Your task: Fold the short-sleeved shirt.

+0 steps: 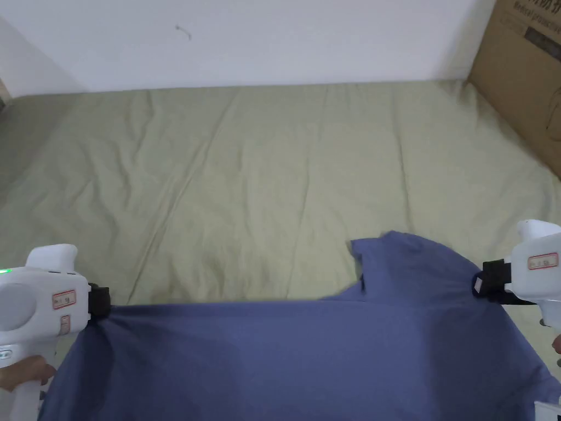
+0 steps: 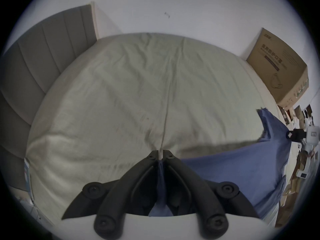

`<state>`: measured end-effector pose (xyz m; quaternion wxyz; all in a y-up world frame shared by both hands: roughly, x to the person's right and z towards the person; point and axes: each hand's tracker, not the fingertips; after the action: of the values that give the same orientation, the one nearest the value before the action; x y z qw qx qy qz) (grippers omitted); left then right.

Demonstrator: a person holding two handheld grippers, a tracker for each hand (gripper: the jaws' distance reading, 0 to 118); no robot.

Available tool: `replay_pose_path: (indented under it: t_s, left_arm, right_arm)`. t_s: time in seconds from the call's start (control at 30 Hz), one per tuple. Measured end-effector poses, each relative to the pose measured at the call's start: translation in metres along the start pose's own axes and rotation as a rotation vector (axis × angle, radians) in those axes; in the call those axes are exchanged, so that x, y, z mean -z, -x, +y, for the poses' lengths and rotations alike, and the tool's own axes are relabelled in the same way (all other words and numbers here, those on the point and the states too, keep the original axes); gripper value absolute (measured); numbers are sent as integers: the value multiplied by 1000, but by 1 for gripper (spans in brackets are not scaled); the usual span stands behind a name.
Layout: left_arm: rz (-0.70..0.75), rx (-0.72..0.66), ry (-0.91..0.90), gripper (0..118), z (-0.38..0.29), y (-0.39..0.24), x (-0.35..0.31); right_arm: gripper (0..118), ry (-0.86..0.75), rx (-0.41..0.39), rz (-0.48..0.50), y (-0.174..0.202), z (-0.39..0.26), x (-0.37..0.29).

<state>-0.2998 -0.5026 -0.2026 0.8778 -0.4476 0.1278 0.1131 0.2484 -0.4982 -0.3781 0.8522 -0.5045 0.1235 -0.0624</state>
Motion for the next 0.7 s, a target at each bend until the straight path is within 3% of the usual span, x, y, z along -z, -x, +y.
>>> replay_pose_path:
  t_s: [0.2,0.4,0.53,0.7]
  left_arm:
    - [-50,37,-82,3,-13,10,-71]
    - [-59,71,-97,3,-67,21,-130]
    - [-57,62,-42,3,-120,31,-141]
    - [-56,5,56,3,-178,45,-131]
  right_arm:
    - [4,-67,4,40,-5,-24,-65]
    - [4,-86,-1,59,-25,-82,-127]
    - [4,-27,-24,31,-36,-142,-146]
    - [4,89,39,2,-43,-223,-144]
